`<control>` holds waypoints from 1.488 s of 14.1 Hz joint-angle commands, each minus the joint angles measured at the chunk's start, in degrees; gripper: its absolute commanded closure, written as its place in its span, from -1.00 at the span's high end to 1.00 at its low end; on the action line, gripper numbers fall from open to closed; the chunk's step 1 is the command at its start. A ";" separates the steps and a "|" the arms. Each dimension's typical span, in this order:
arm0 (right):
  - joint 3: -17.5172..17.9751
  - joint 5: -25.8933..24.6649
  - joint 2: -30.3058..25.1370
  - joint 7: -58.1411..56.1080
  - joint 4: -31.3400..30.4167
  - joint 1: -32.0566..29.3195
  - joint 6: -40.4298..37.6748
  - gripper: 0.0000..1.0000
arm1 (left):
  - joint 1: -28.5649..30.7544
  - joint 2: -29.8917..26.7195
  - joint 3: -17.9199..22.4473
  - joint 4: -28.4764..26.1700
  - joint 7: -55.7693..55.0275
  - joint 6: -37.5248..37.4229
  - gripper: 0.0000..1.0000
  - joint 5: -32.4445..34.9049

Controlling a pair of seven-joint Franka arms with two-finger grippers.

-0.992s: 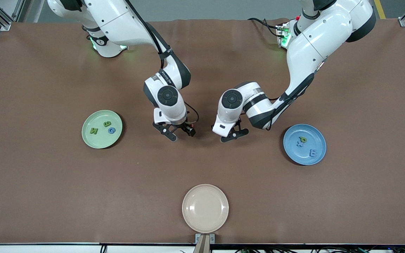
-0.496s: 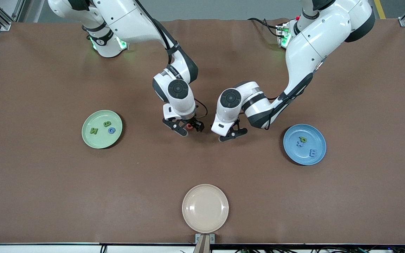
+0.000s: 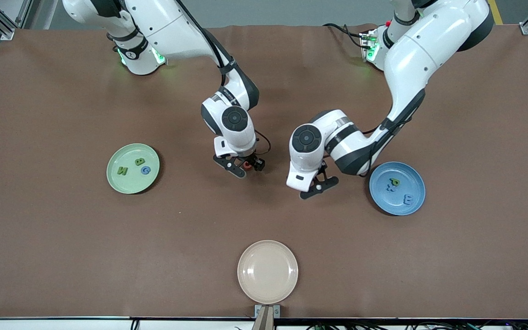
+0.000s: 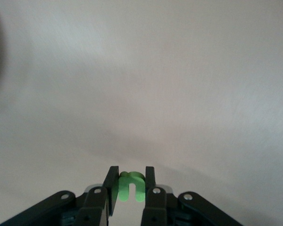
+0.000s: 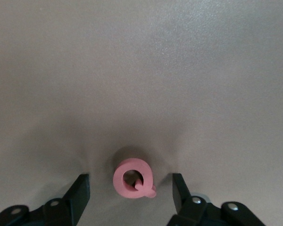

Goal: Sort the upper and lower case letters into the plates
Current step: 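Carry the n to the blue plate while the right gripper grasps Q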

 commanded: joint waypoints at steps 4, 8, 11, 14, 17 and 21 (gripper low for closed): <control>-0.37 -0.50 0.27 -0.09 0.49 0.81 0.34 -0.07 | 10.77 -7.94 -1.11 -0.48 14.06 -4.33 -1.00 -0.41; -0.46 -0.50 0.19 -0.09 0.23 0.64 0.07 -0.54 | 25.79 -8.83 -7.87 -2.58 24.61 -6.53 -1.00 -0.77; -0.81 -0.50 -0.25 -0.35 0.32 -0.24 -0.45 -1.00 | 33.89 -8.65 -9.29 -6.45 27.80 -6.45 -1.00 -0.68; -0.90 -0.42 -3.67 -5.69 0.14 -3.83 -6.23 -1.00 | 38.12 -6.82 -9.03 -9.26 27.71 -5.14 -0.97 0.11; -0.90 -0.42 -10.51 -15.52 -4.75 -10.42 -9.77 -1.00 | 40.33 -4.70 -8.24 -10.94 27.62 -3.55 -0.32 0.29; -0.98 -0.42 -17.64 -31.70 -14.87 -19.47 -8.46 -1.00 | 40.06 -5.22 -8.15 -11.82 26.21 -4.07 1.00 -0.41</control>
